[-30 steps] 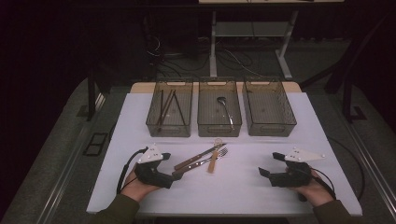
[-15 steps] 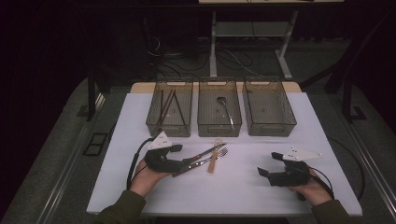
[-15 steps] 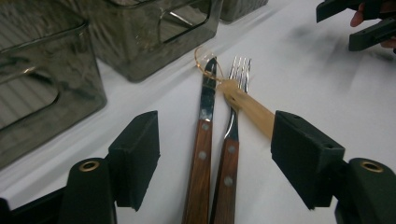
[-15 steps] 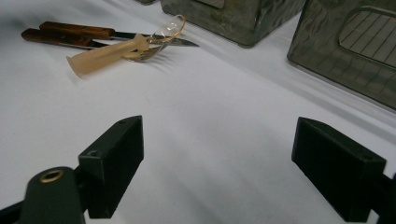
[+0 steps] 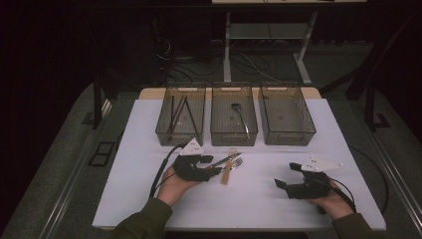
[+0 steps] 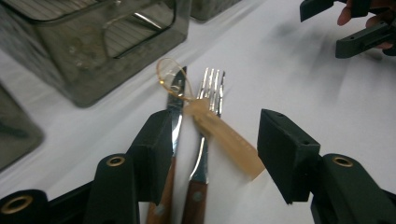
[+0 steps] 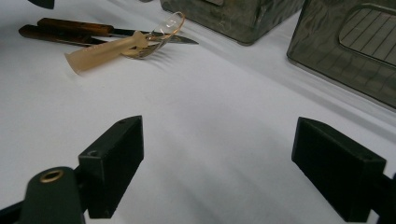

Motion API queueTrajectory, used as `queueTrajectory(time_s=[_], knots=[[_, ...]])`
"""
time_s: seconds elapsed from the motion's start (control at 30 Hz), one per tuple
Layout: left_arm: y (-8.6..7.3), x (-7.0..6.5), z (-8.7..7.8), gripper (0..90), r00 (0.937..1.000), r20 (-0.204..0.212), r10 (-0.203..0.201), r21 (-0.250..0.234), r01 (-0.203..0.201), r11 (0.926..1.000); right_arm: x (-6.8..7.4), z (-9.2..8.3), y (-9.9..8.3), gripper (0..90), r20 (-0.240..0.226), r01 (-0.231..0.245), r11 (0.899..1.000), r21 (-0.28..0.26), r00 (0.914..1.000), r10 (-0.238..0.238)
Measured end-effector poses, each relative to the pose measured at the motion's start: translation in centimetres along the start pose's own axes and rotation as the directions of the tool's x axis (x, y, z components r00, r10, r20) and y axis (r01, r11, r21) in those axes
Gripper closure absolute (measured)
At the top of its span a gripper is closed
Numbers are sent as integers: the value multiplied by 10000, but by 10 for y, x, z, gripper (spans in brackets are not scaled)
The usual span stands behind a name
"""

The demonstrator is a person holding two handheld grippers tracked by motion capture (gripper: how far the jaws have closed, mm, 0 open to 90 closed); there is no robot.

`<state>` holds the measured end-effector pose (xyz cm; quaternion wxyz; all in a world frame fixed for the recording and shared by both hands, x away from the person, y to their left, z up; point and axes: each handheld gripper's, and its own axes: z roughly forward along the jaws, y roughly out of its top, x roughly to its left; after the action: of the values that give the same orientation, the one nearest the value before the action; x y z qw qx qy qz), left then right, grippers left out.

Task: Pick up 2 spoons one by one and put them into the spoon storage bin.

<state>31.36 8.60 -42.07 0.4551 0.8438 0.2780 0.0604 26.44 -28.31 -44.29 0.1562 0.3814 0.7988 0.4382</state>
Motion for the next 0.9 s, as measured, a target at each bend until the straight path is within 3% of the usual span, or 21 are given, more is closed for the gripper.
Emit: queueTrajectory(time_s=[0.37,0.6,0.9], knots=[[-2,-19,22,513,9994,24,354,744,-354,9966,1,-1,0,168,-31,85,10000,4,10000,-85],[-5,-25,31,529,9978,-70,655,1216,-642,9905,1,-1,0,168,-51,73,10000,25,10000,-73],[-8,-27,38,539,9979,-259,600,1564,-552,9861,1,-1,0,168,-63,122,9999,-5,9999,-122]])
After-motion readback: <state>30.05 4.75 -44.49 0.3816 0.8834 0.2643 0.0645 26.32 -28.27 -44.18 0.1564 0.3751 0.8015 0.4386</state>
